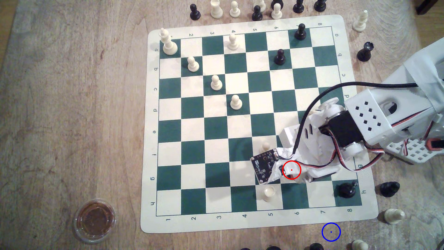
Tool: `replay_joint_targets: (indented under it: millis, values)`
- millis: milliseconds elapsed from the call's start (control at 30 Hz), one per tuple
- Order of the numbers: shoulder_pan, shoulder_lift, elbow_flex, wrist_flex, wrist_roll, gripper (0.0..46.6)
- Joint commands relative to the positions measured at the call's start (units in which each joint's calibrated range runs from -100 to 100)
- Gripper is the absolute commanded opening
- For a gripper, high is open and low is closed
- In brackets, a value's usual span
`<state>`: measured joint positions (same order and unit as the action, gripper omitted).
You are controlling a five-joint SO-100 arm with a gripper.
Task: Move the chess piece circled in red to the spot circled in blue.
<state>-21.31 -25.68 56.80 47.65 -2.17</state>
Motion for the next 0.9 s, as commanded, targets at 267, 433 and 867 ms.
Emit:
replay_joint_targets:
  millis: [267, 433, 867]
  values:
    - [0.70, -5.22, -7.48, 4.85, 0.00, 0.3]
    - [-1.72, -13.79, -9.29, 10.83, -0.05, 0.3]
    - [-17.29, -8.78, -18.18, 13.61, 0.20, 0.6]
